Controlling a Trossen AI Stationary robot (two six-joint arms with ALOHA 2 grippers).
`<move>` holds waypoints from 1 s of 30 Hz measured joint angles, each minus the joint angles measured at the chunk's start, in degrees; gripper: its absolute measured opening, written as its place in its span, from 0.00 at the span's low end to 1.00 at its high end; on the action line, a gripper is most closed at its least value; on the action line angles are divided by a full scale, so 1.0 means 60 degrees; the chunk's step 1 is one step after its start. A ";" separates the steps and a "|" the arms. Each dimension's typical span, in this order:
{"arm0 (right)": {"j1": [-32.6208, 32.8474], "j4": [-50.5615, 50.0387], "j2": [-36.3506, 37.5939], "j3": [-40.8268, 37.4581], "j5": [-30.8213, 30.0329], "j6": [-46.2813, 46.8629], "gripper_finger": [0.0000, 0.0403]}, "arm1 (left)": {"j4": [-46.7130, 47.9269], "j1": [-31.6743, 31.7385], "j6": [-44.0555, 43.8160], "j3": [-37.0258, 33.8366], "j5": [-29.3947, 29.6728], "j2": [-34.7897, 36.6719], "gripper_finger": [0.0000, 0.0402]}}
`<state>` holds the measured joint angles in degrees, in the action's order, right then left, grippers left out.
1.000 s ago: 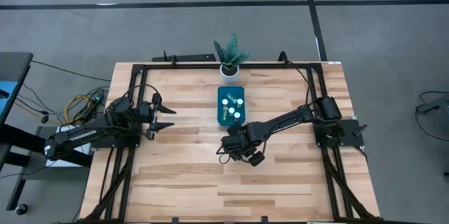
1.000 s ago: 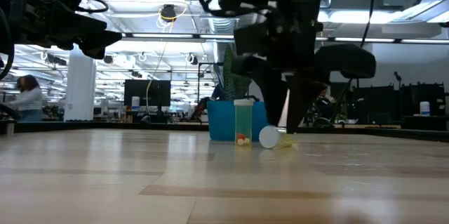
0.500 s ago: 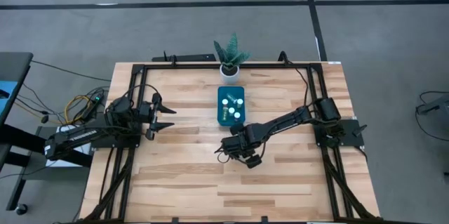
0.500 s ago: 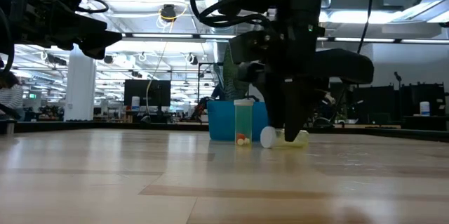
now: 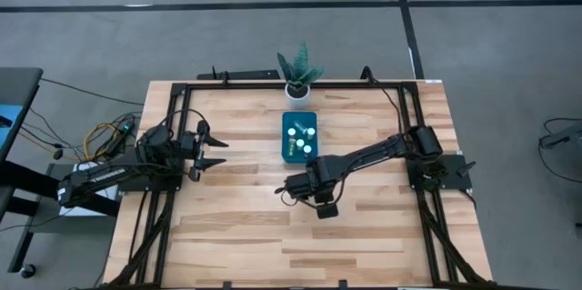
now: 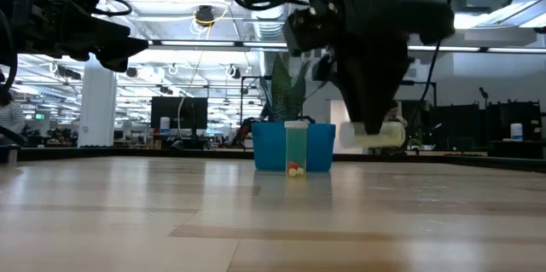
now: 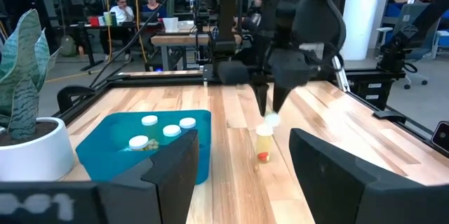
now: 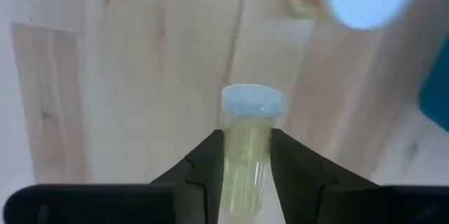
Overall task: Pick and place pill bottles into a basket
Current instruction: Put the right yellow pill bottle into the bin
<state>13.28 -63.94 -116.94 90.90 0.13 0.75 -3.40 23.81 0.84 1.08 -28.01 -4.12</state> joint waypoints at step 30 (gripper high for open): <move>-0.1309 0.6713 0.1780 -0.1816 -0.4916 0.2617 0.24 | -0.0004 0.0001 0.0000 -0.0004 0.0040 0.0000 0.53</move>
<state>5.42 -23.66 -106.26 80.00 -29.36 16.45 -3.42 23.81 0.84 1.06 -27.77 -4.12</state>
